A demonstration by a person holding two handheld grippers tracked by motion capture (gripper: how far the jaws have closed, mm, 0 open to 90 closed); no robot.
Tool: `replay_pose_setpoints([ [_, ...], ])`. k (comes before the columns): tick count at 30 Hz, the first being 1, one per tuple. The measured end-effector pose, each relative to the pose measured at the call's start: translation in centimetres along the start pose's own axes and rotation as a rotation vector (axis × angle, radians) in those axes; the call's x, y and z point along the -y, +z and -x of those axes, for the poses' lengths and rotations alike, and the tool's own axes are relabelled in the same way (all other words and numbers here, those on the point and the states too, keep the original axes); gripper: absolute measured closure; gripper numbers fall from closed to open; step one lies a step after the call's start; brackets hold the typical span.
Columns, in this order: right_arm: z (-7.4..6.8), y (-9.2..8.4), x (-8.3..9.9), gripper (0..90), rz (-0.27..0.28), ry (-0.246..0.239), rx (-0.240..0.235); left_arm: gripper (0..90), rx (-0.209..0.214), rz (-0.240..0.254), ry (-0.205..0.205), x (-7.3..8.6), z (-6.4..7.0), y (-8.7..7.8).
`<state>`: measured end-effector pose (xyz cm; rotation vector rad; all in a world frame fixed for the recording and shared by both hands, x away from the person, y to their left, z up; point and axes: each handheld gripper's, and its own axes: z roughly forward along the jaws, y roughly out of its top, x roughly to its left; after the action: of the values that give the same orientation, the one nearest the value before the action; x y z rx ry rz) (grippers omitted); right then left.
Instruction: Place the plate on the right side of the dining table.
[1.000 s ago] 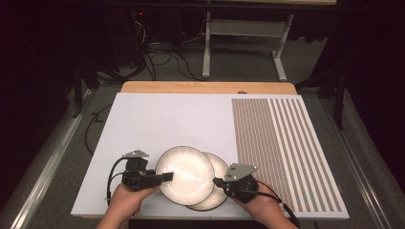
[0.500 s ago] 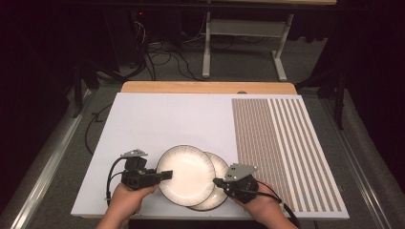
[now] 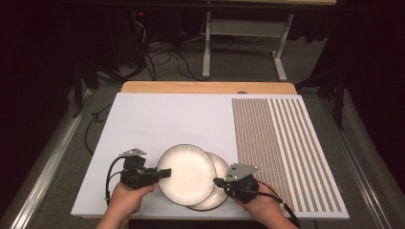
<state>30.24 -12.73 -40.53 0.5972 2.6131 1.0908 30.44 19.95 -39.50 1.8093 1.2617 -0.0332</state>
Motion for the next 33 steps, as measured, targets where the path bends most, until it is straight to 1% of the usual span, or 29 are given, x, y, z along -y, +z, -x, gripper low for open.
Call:
replay_pose_setpoints([
  [6, 0.1, 0.0, 0.0, 90.0, 0.005, 0.002, 0.004, 72.1, -0.015, 0.011, 0.011, 0.0, 0.0, -0.1],
  [11, 0.1, -0.1, 0.0, 90.0, 0.005, 0.000, 0.003, 73.2, -0.018, 0.021, 0.016, 0.0, 0.1, -0.1],
  [14, 0.2, -0.1, 0.1, 90.0, 0.003, -0.001, 0.006, 73.7, -0.024, 0.033, 0.029, -0.1, 0.3, -0.2],
  [18, 0.1, -0.2, 0.1, 90.0, 0.004, -0.002, 0.005, 74.3, -0.022, 0.042, 0.033, -0.1, 0.4, -0.2],
  [20, 0.1, -0.3, 0.1, 90.0, 0.015, -0.001, 0.004, 74.7, -0.020, 0.049, 0.037, -0.1, 0.4, -0.2],
  [22, 0.1, -0.4, 0.1, 90.0, 0.012, -0.001, 0.002, 75.1, -0.020, 0.059, 0.045, -0.1, 0.6, -0.2],
  [24, 0.1, -0.5, 0.1, 90.0, 0.022, 0.003, -0.001, 75.5, -0.021, 0.071, 0.058, -0.1, 0.8, -0.3],
  [26, 0.1, -0.7, 0.0, 90.0, 0.026, 0.011, -0.002, 76.2, -0.026, 0.082, 0.074, -0.1, 1.1, -0.4],
  [27, 0.2, -0.8, 0.1, 90.0, 0.036, 0.011, -0.004, 76.3, -0.035, 0.092, 0.089, -0.1, 1.4, -0.5],
  [28, 0.3, -0.9, 0.1, 90.0, 0.042, 0.005, -0.003, 76.4, -0.035, 0.092, 0.089, -0.1, 1.4, -0.5],
  [29, 0.3, -1.1, 0.1, 90.0, 0.045, 0.008, -0.002, 76.4, -0.040, 0.096, 0.106, -0.1, 1.6, -0.5],
  [30, 0.4, -1.2, 0.1, 89.9, 0.054, 0.010, 0.000, 76.5, -0.040, 0.096, 0.106, -0.1, 1.6, -0.5],
  [33, 0.5, -1.5, 0.1, 88.8, 0.062, 0.016, 0.006, 76.8, -0.044, 0.112, 0.131, -0.1, 2.0, -0.6],
])
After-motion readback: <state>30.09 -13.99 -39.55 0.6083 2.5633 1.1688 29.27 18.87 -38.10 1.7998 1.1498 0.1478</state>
